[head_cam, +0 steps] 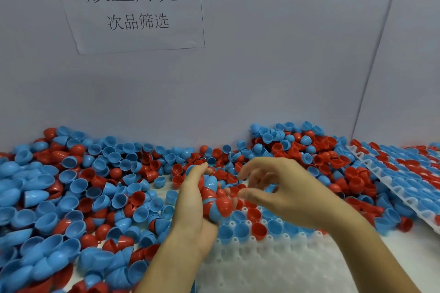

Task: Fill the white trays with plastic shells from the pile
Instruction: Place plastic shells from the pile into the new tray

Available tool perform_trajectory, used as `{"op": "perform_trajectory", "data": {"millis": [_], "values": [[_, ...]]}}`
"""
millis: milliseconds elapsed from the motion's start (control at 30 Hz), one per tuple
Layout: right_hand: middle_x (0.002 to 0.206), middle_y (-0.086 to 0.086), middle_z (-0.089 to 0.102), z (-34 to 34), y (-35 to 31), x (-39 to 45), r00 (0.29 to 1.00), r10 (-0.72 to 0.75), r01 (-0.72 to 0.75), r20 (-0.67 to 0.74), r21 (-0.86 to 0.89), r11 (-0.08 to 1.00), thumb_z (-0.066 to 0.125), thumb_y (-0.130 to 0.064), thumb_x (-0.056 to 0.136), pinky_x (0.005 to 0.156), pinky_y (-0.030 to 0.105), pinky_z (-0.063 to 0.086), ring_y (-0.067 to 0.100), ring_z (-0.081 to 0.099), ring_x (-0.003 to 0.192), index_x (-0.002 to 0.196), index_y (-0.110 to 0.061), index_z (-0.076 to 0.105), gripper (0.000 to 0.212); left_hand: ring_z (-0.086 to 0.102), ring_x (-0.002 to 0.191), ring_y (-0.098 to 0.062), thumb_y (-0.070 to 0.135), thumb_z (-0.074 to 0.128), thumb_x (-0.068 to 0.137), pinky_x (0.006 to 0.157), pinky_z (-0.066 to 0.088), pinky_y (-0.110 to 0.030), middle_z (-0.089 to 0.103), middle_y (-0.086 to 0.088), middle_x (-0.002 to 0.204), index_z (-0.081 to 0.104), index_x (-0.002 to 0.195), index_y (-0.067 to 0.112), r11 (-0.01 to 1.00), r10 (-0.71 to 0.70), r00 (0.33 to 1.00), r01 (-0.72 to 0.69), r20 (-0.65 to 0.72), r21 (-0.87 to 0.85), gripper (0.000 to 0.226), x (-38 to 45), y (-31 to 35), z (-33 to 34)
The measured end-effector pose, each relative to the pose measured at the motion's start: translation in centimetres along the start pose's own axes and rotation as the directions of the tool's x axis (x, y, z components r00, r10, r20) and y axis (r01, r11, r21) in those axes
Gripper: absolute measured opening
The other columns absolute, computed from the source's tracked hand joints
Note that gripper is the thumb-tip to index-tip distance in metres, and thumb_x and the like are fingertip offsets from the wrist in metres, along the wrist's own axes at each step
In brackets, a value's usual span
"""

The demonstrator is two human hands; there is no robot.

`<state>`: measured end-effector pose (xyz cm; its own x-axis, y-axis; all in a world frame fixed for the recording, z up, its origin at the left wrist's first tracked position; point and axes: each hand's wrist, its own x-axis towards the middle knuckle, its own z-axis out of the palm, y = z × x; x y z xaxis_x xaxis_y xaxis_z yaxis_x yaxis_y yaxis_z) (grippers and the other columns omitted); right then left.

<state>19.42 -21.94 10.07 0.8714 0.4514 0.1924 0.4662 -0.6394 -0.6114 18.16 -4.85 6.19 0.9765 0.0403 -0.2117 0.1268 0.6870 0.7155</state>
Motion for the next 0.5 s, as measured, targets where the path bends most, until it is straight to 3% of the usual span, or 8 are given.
{"op": "perform_trajectory", "data": {"millis": [100, 233, 367, 500], "values": [[0.093, -0.021, 0.062, 2.1, -1.2, 0.6, 0.999, -0.018, 0.019, 0.041, -0.017, 1.000, 0.078, -0.053, 0.073, 0.066, 0.012, 0.053, -0.009, 0.060, 0.090, 0.098, -0.048, 0.058, 0.032, 0.069, 0.058, -0.021, 0.033, 0.061, 0.093, 0.047, 0.056, -0.032, 0.069, -0.008, 0.069, 0.070, 0.055, 0.022, 0.998, 0.033, 0.999, -0.031, 0.025, -0.053, 0.041, -0.1, 0.0, 0.1], [0.098, -0.021, 0.061, 3.0, -1.0, 1.3, 0.999, -0.026, 0.026, -0.032, -0.017, 1.000, 0.082, -0.040, 0.075, 0.074, 0.015, 0.054, -0.003, 0.059, 0.090, 0.098, -0.045, 0.064, 0.029, 0.069, 0.055, -0.022, 0.032, 0.060, 0.093, 0.044, 0.054, -0.032, 0.067, -0.009, 0.065, 0.070, 0.060, 0.019, 0.990, 0.076, 0.997, -0.073, 0.020, -0.125, 0.037, -0.2, 0.2, 0.2], [0.099, -0.024, 0.067, 2.8, -0.7, 1.5, 0.998, -0.045, 0.049, -0.042, 0.098, 0.994, 0.085, -0.036, 0.073, 0.081, 0.019, 0.056, -0.005, 0.063, 0.093, 0.097, -0.040, 0.069, 0.029, 0.068, 0.055, -0.022, 0.034, 0.060, 0.094, 0.046, 0.055, -0.032, 0.068, -0.008, 0.066, 0.071, 0.060, 0.020, 0.986, 0.066, 0.998, -0.065, 0.007, -0.151, 0.038, -0.1, 0.1, 0.2], [0.095, -0.024, 0.070, 2.8, -0.4, 1.5, 0.999, -0.040, 0.044, -0.031, 0.158, 0.986, 0.085, -0.031, 0.073, 0.080, 0.023, 0.059, -0.001, 0.068, 0.088, 0.097, -0.037, 0.071, 0.028, 0.068, 0.070, -0.024, 0.037, 0.062, 0.092, 0.051, 0.056, -0.034, 0.068, -0.012, 0.085, 0.069, 0.088, 0.017, 0.982, 0.065, 0.997, -0.069, -0.033, -0.174, 0.022, -0.2, -0.3, 0.3]]}}
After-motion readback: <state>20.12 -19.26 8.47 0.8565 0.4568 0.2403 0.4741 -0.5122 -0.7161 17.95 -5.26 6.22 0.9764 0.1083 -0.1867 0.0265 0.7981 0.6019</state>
